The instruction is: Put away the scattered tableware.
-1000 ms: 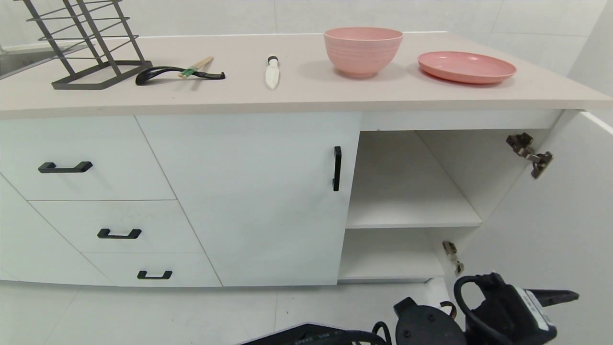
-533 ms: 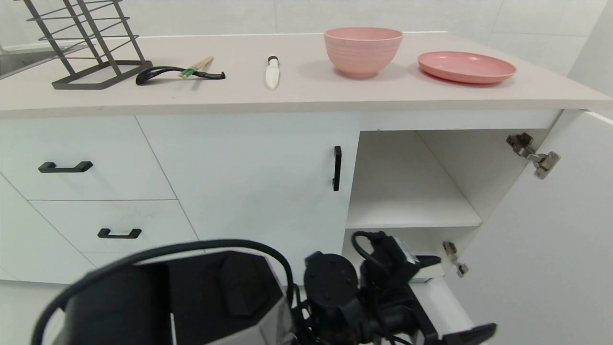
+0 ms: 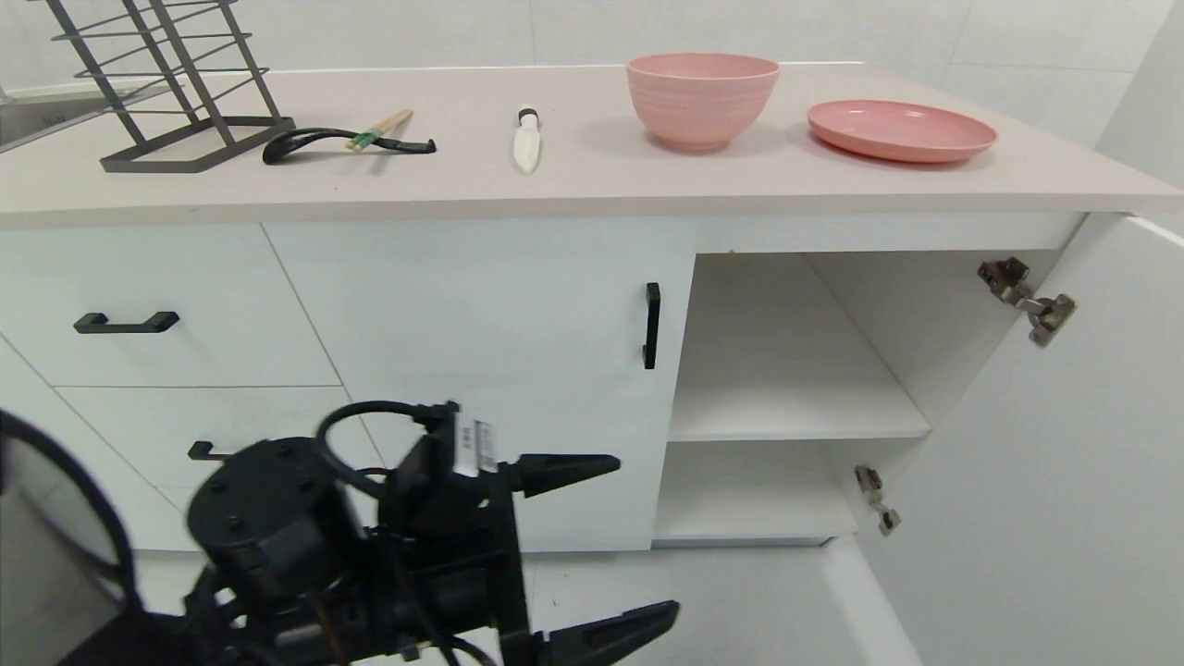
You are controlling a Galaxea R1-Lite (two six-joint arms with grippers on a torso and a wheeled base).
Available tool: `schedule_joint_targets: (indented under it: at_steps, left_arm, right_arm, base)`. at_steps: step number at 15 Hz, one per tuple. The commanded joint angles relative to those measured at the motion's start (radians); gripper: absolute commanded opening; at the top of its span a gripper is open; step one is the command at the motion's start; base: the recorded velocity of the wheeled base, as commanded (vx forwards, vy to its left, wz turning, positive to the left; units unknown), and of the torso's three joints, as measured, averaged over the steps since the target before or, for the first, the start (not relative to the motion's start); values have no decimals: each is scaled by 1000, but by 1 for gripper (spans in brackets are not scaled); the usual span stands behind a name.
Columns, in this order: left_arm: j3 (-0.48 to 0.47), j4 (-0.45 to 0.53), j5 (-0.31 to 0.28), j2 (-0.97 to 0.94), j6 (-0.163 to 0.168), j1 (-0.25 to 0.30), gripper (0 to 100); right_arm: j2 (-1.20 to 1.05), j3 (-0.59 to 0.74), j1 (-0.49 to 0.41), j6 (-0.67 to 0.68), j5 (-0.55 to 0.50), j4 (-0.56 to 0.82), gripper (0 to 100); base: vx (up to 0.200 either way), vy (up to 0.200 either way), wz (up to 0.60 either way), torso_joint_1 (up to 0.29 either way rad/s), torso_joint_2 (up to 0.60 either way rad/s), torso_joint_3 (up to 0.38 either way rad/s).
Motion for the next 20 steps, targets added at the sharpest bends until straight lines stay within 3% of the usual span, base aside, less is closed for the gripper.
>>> schedule_joint_targets:
  at_steps: [1,2,3,4,5,7,8,9,10,11,12,14,15,16,17,18,20]
  left_arm:
    - [206,-1,-28,-277,16,116,100]
    - [264,-1,-21,-391,18,151,100]
    - [264,4,-18,-423,15,160,100]
    - [264,56,-7,-527,12,209,100]
    - [264,164,5,-692,9,314,100]
    - [264,351,7,-879,6,406,100]
    - [264,564,7,-1057,-7,470,100]
    - [264,661,7,-1138,-14,490,100]
    - [263,954,7,-1425,-54,553,100]
    - [256,1101,11,-1571,-85,596,100]
    - [249,1288,56,-1729,-132,667,100]
    - [263,1371,206,-1747,-163,711,100]
    - [264,1463,337,-1819,-178,748,100]
    - [264,1471,340,-1822,-175,749,100]
    - [264,1506,432,-1821,-116,749,100]
    - [264,1504,485,-1821,-108,749,100]
    - [264,1503,493,-1821,-116,751,100]
  right_arm:
    - [1,0,0,4,-6,122,100]
    - [1,0,0,6,-7,218,100]
    - [1,0,0,9,-7,232,100]
    - [1,0,0,29,-18,244,100]
    - [1,0,0,73,-58,246,100]
    - [3,0,0,101,-119,248,100]
    - [3,0,0,102,-144,249,100]
    - [3,0,0,102,-144,249,100]
    - [3,0,0,104,-147,251,100]
    - [3,0,0,104,-157,252,100]
    - [5,0,-2,98,-219,254,100]
    - [3,0,-2,104,-325,298,100]
    - [3,0,-2,136,-346,317,100]
    - [3,0,-2,139,-346,317,100]
    - [1,0,-2,180,-352,317,100]
    - [3,0,0,180,-352,317,100]
    - [3,0,0,184,-352,317,100]
  base:
    - [0,0,0,0,0,0]
    - [0,0,0,0,0,0]
    - [0,0,0,0,0,0]
    - [0,0,0,0,0,0]
    - [0,0,0,0,0,0]
    - [0,0,0,0,0,0]
    - [0,0,0,0,0,0]
    - [0,0,0,0,0,0]
    - [0,0,0,0,0,0]
    - [0,0,0,0,0,0]
    - [0,0,0,0,0,0]
    - [0,0,0,0,0,0]
    - [0,0,0,0,0,0]
    - [0,0,0,0,0,0]
    - [0,0,0,0,0,0]
    - [0,0,0,0,0,0]
    - [0,0,0,0,0,0]
